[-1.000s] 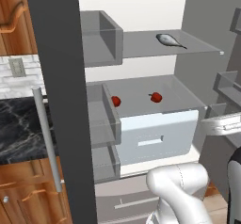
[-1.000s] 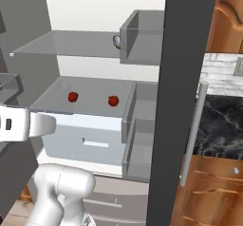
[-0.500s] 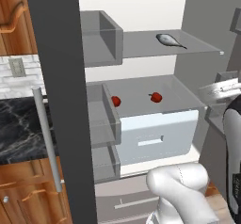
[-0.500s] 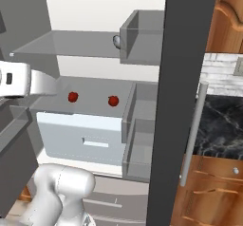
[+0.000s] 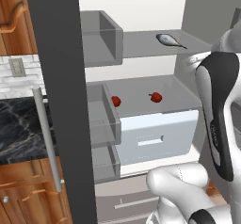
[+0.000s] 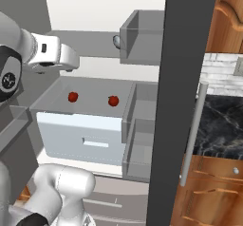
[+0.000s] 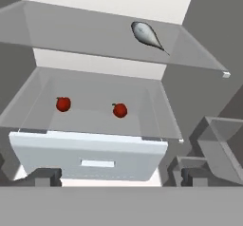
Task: Gather the bell peppers from the fridge and place them on a tray on the dining counter. Then gather the fish and chicken drumstick from the fridge and place them on the other tray.
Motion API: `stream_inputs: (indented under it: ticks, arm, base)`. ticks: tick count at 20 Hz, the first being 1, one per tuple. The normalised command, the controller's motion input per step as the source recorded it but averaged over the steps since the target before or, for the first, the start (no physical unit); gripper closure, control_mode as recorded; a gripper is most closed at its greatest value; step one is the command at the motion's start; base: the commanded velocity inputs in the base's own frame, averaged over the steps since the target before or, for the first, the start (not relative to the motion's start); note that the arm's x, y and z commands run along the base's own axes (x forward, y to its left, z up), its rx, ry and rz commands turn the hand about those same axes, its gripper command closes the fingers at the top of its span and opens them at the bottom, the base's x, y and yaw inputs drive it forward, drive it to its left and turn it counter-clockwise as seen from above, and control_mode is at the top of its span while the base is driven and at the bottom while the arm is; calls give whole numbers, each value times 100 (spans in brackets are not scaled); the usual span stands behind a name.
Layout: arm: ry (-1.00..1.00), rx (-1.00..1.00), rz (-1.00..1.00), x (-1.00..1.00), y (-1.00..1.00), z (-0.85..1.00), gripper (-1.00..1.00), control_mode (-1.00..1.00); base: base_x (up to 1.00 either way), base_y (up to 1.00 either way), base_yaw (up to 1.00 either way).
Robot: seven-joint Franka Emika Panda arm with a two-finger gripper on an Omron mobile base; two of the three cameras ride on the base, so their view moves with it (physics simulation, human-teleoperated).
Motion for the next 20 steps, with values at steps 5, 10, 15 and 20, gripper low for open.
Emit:
stream_inputs:
  ticks: [5,10,15,20]
  arm:
    - [-8,-1,-3,55,-25,9,-100,-100]
    - [-5,0,-6,76,-18,5,-100,-100]
    - [0,0,-6,78,-1,1,-100,-100]
    - [0,0,-7,80,-2,0,-100,-100]
  base:
    - [0,0,0]
    - [0,0,0]
    - [0,0,0]
    - [0,0,0]
